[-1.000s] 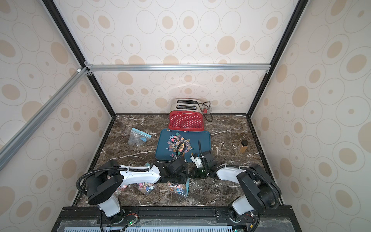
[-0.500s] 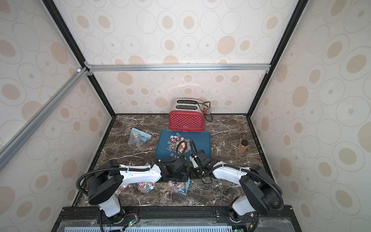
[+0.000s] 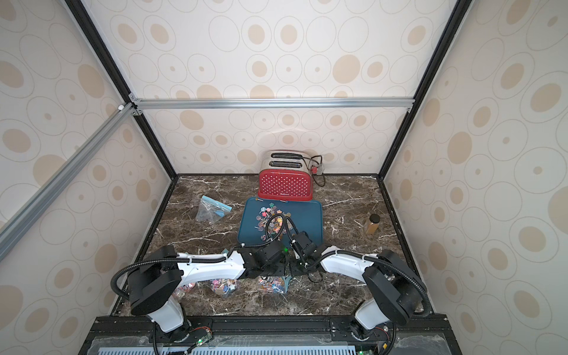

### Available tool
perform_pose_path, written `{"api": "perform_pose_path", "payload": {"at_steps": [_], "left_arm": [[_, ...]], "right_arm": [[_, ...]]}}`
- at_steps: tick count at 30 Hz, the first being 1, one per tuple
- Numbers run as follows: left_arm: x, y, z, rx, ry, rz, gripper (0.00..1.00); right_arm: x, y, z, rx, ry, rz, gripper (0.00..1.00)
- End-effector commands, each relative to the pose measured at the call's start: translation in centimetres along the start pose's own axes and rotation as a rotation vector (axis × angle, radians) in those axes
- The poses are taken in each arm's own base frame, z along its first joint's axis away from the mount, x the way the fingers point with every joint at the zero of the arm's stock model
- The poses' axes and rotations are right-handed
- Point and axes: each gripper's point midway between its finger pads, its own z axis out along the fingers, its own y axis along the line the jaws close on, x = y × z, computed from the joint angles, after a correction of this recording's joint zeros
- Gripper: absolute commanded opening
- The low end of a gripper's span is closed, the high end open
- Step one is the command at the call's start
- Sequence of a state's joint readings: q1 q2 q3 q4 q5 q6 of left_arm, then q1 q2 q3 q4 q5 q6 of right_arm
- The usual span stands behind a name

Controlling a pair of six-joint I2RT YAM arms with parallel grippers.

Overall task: Pour candies out of the ziploc bag
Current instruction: Open the ziploc bag at the center of the board.

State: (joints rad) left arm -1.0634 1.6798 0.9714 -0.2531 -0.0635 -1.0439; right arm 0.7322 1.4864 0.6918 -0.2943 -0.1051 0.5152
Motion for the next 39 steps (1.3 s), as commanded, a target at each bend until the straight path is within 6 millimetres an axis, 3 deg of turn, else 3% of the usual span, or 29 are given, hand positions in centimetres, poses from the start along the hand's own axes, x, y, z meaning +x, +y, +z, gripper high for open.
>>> {"api": "perform_pose_path", "payload": {"at_steps": [1, 8, 12, 16, 25, 32, 37, 39], "left_arm": [[-1.4, -0.3, -2.3, -0.018, -0.043, 0.004, 0.0], [-1.8, -3.4, -5.3, 0.059, 0.026, 0.089, 0.0], [-1.7, -4.2, -6.4, 0.065, 0.062, 0.126, 0.0], [-1.8, -4.4, -7.2, 0.048, 0.082, 0.169, 0.0], [-1.1, -2.8, -7.5, -0.051, 0.149, 0.264, 0.0], [-1.2, -3.4, -7.4, -0.025, 0.153, 0.296, 0.0], [-1.6, -5.2, -6.7, 0.035, 0.144, 0.312, 0.0], [-1.9, -6.0, -6.3, 0.058, 0.133, 0.32, 0.02]], "right_arm": [[1.4, -1.8, -0.4, 0.091, 0.047, 0.008, 0.0], [0.9, -1.3, -1.4, 0.077, 0.023, 0.006, 0.0], [0.6, -1.2, -2.3, 0.075, 0.006, 0.0, 0.0], [0.6, -1.4, -3.0, 0.083, -0.006, -0.009, 0.0], [0.8, -2.8, -4.2, 0.16, -0.013, -0.078, 0.0], [0.2, -3.4, -5.4, 0.206, -0.038, -0.097, 0.0], [0.1, -2.6, -6.6, 0.16, -0.072, -0.038, 0.25], [0.3, -2.4, -7.1, 0.14, -0.078, 0.005, 0.29]]}}
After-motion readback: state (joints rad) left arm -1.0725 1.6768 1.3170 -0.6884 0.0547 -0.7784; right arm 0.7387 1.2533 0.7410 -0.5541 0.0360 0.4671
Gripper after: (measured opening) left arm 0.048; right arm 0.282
